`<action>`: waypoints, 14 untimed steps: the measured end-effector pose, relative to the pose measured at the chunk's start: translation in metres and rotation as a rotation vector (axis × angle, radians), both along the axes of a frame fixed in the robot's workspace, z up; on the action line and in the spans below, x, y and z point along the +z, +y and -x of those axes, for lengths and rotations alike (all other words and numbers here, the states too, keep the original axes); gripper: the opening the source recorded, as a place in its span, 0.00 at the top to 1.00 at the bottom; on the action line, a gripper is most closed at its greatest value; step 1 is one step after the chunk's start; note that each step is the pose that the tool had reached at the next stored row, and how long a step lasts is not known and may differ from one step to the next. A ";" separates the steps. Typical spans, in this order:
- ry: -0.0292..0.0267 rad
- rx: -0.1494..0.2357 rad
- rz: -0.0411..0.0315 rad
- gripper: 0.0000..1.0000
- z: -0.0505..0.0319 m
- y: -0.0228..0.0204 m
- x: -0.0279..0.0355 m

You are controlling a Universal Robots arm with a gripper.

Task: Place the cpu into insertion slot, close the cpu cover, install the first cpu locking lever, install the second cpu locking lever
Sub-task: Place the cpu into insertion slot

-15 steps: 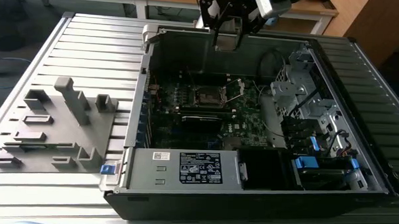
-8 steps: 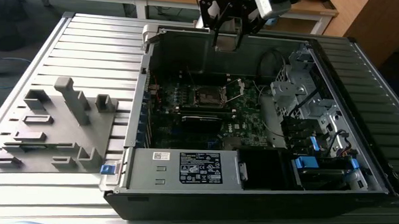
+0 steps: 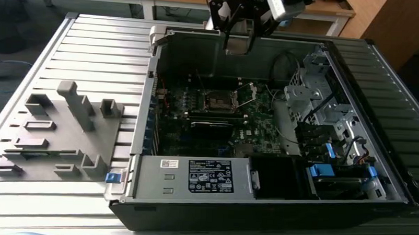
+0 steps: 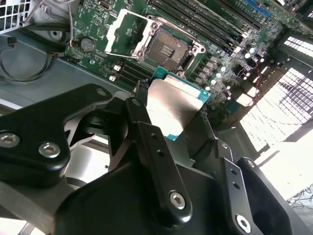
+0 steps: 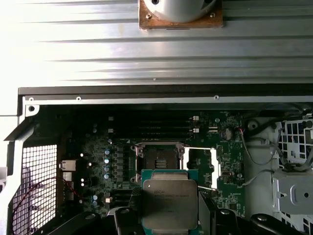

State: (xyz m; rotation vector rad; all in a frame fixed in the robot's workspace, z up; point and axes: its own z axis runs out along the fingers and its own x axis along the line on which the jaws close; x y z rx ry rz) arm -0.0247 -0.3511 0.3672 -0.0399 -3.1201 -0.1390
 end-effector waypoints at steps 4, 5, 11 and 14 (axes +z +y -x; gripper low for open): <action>0.0000 0.000 0.0009 0.46 0.0000 0.0000 -0.0030; 0.0001 0.000 0.0013 0.46 0.0000 0.0000 -0.0035; 0.0000 0.000 0.0015 0.46 0.0000 0.0000 -0.0050; 0.0000 0.000 0.0015 0.46 0.0000 0.0000 -0.0060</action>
